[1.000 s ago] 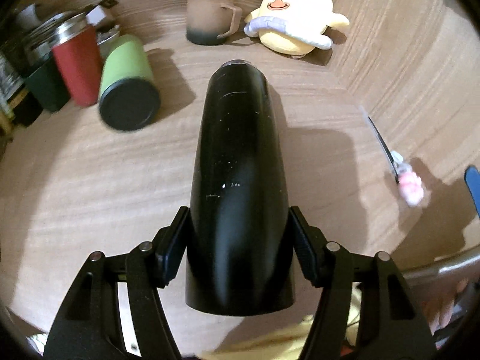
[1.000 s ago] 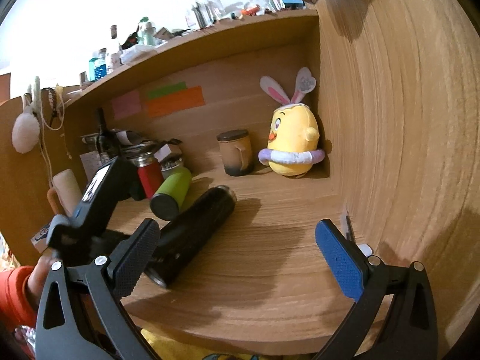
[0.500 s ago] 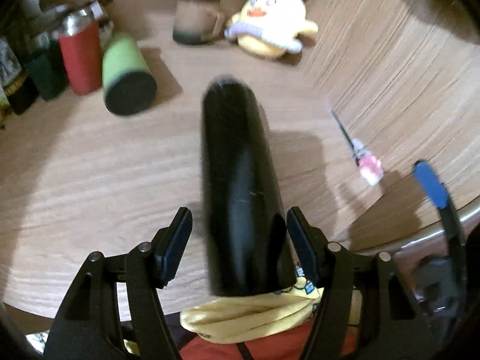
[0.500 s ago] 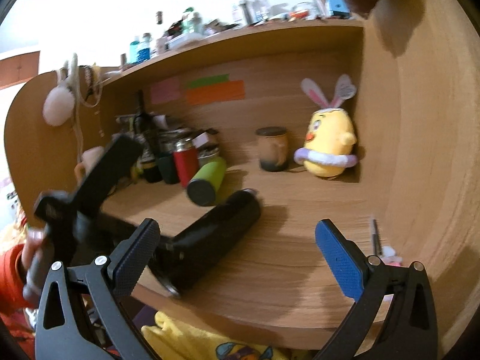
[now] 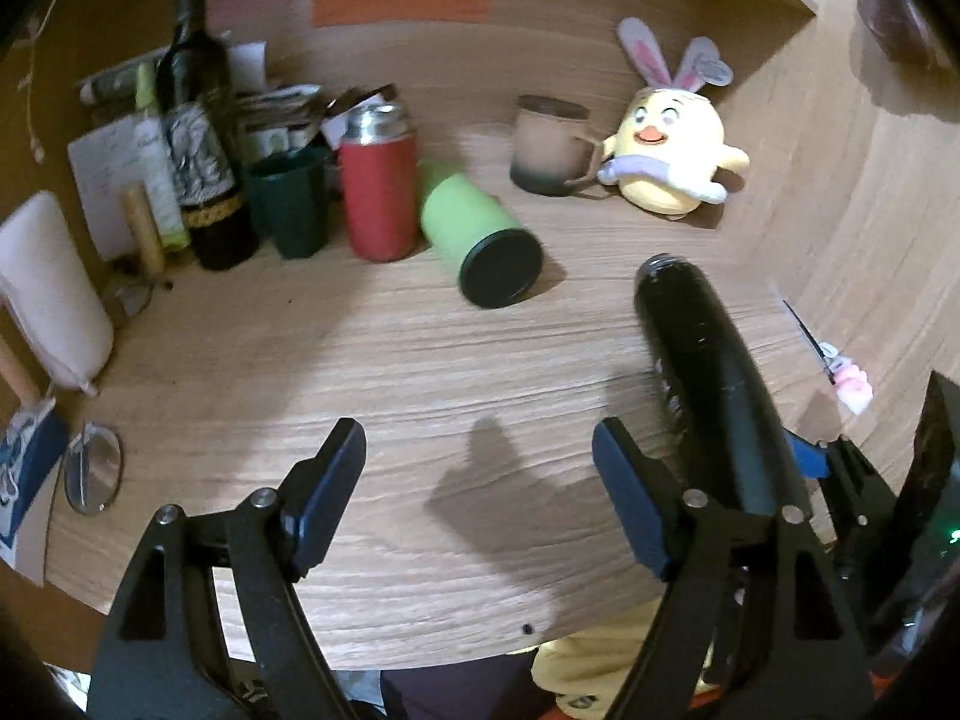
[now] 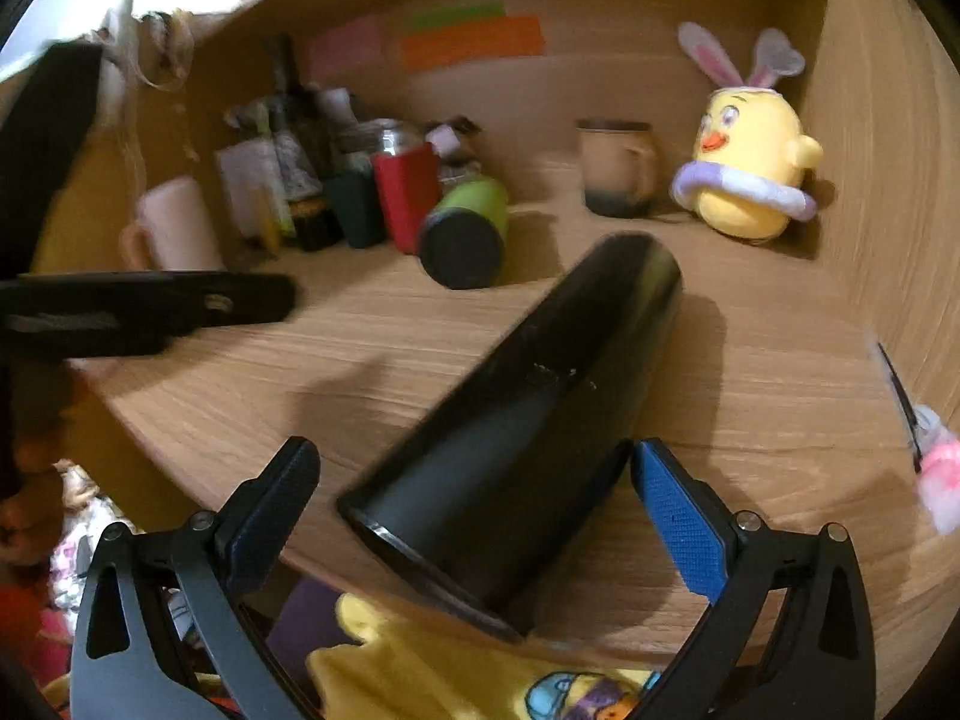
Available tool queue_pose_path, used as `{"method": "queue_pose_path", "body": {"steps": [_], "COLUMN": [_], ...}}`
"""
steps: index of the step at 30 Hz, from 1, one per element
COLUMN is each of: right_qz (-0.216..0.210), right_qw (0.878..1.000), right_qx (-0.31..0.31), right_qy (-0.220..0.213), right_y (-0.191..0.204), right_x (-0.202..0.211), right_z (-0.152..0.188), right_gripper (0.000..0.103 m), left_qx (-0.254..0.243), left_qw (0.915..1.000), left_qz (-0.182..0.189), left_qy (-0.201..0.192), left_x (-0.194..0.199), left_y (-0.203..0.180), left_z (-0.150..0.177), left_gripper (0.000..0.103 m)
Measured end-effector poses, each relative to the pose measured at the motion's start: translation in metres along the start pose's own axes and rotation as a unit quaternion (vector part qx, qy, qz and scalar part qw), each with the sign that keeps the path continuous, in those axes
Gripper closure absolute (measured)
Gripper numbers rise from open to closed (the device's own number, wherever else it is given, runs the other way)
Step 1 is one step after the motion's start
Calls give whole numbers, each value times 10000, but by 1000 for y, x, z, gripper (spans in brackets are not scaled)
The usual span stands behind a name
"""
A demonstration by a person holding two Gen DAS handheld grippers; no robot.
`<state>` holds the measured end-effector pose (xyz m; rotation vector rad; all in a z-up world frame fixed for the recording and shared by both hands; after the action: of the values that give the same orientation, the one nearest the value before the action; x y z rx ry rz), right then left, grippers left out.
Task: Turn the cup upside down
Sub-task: 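Lift the black thermos with the left tool toward the right tool, then grasp the thermos base with the right tool while the left tool releases it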
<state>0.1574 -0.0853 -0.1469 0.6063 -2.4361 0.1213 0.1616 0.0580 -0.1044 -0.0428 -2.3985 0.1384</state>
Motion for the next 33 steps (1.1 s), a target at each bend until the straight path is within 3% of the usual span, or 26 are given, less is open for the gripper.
{"method": "queue_pose_path", "body": {"steps": [3,5,6,19,28,33], "right_qz": [200,369,364,590,510,425], "right_qw": [9998,9993,9993,9942,9883,9867], "right_qx": [34,74,75,-466,-477,-282], "right_qy": [21,-52,-83,-766,-1358,-1545], "right_y": [2,1,0,-32,-39,-32], "right_x": [-5,-4,-3,25,61,80], "right_z": [7,11,13,7,-13,-29], "right_gripper": [0,7,16,38,42,42], "left_qx": [35,28,21,-578,-813,-1049], "left_qw": [10000,10000,10000,9962,9889,9803], "left_qz": [-21,-42,-36,236,762,1149], "left_qy": [8,-36,-76,-608,-985,-1217], "left_x": [-5,-6,-6,14,43,64], "left_y": [5,5,3,-42,-69,-87], "left_z": [3,3,3,-3,-20,-31], "left_gripper": [25,25,25,25,25,25]}}
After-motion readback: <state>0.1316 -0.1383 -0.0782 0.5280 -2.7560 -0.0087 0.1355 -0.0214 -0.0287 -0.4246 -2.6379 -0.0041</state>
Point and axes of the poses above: each gripper's, at about its wrist camera, not at the fingertips, and x roughly against the way its jaws point, y to its left, z to its underside, the point moved 4 cm from there along -x, roughly the way its jaws point, and after that the axes turned 1 degree about z, right-handed, at the moved point
